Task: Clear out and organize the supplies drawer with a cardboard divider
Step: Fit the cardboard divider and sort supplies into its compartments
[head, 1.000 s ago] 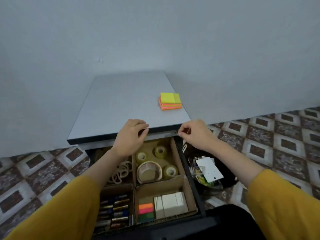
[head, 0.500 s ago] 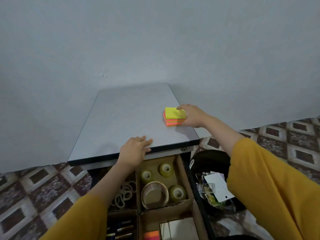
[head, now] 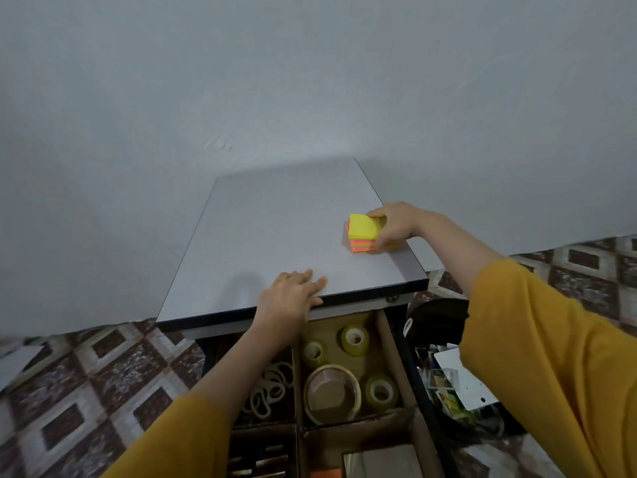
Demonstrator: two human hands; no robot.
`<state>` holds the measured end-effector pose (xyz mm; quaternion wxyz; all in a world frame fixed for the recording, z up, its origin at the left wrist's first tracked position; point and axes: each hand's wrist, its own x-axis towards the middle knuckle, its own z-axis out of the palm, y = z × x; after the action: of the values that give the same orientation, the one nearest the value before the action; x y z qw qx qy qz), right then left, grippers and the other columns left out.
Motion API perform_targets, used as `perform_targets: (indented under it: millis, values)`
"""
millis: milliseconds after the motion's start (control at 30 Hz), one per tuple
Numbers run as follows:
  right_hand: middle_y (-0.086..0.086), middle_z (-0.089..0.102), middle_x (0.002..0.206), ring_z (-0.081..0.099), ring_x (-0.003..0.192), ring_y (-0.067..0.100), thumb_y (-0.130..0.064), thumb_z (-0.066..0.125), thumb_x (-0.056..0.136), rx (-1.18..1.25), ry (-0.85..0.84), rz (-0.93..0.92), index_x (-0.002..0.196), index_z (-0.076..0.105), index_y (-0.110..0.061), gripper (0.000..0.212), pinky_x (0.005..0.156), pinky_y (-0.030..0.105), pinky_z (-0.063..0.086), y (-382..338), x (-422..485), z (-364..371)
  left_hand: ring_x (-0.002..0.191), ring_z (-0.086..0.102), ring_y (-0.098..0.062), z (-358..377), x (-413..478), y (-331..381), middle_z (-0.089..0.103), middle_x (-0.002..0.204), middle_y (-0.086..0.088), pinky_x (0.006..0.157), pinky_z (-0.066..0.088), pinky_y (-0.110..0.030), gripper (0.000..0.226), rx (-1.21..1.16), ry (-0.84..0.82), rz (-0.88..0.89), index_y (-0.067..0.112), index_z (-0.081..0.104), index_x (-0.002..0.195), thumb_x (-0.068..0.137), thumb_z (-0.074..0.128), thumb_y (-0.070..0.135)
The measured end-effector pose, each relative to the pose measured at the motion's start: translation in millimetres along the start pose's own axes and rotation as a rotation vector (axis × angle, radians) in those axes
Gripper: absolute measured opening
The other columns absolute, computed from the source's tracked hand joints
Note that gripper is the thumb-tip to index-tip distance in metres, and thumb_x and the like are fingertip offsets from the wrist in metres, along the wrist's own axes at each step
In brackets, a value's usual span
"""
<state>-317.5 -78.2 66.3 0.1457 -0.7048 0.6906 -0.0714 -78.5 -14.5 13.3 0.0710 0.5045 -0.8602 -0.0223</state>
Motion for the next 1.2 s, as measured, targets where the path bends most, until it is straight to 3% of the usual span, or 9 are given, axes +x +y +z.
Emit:
perform_targets:
  millis: [200,300,467,600,833,1033,1200]
  values:
    - [0.007,0.057,0.123,0.051,0.115,0.026,-0.033,0.081,0.066,-0.046,-0.042,-0.043,0.127,0.057,-0.015,0.068,0.089,0.028,0.041,-10.2,-28.4,2.2,0.132,0.033,-0.017,-1.4,0.0,2.4,0.032,0.15,0.006,0.101,0.032,-0.028,0.042,0.011,0.009,0.004,0.033,0.036,0.142,0.1,0.036,0.035]
    - [0.008,0.055,0.127,0.05,0.115,0.026,-0.035,0.082,0.065,-0.033,-0.043,-0.067,0.127,0.056,-0.013,0.071,0.095,0.031,0.042,-13.5,-44.2,10.5,0.13,0.035,-0.017,-1.0,0.0,1.8,0.034,0.15,0.006,0.102,0.032,-0.028,0.042,-0.002,0.012,0.001,0.033,0.038,0.141,0.099,0.039,0.035]
    - [0.009,0.032,0.149,0.032,0.135,0.024,-0.028,0.084,0.065,0.101,-0.045,-0.083,0.148,0.026,-0.016,0.102,0.106,0.026,0.027,-12.0,-62.9,17.4,0.131,0.037,-0.018,-7.8,-2.7,0.9,0.035,0.149,0.005,0.104,0.031,-0.029,0.044,-0.029,-0.015,0.014,0.033,0.039,0.14,0.097,0.045,0.035]
    - [0.009,0.018,0.155,0.024,0.14,0.025,-0.022,0.088,0.059,0.303,-0.006,-0.034,0.151,0.008,-0.02,0.122,0.112,0.033,0.024,0.6,-75.2,21.2,0.135,0.033,-0.017,-21.5,-0.5,-0.2,0.036,0.149,0.002,0.109,0.024,-0.027,0.055,-0.115,-0.109,0.009,0.026,0.041,0.14,0.089,0.057,0.041]
    - [0.011,0.027,0.152,0.03,0.139,0.02,-0.002,0.084,0.062,0.555,-0.022,0.076,0.15,0.005,-0.017,0.119,0.11,0.028,0.028,27.9,-89.6,29.2,0.138,0.027,-0.017,-42.4,24.4,22.8,0.032,0.15,-0.004,0.11,0.019,-0.024,0.071,-0.21,-0.099,0.115,0.015,0.037,0.142,0.082,0.068,0.039]
    - [0.009,0.03,0.151,0.033,0.137,0.017,0.009,0.077,0.065,0.624,0.007,0.075,0.15,0.008,-0.015,0.113,0.1,0.019,0.029,36.0,-87.8,35.6,0.143,0.015,-0.018,-52.0,57.4,52.8,0.016,0.156,-0.003,0.111,0.013,-0.024,0.086,-0.074,-0.22,0.242,0.015,0.021,0.148,0.081,0.07,0.036]
    - [0.01,0.031,0.151,0.034,0.137,0.017,0.007,0.078,0.066,0.6,0.028,0.05,0.15,0.009,-0.013,0.111,0.106,0.021,0.028,41.2,-85.6,39.8,0.138,0.027,-0.02,-53.6,76.4,64.4,0.028,0.152,-0.004,0.107,0.023,-0.026,0.086,-0.021,-0.308,0.237,0.017,0.02,0.148,0.081,0.071,0.031]
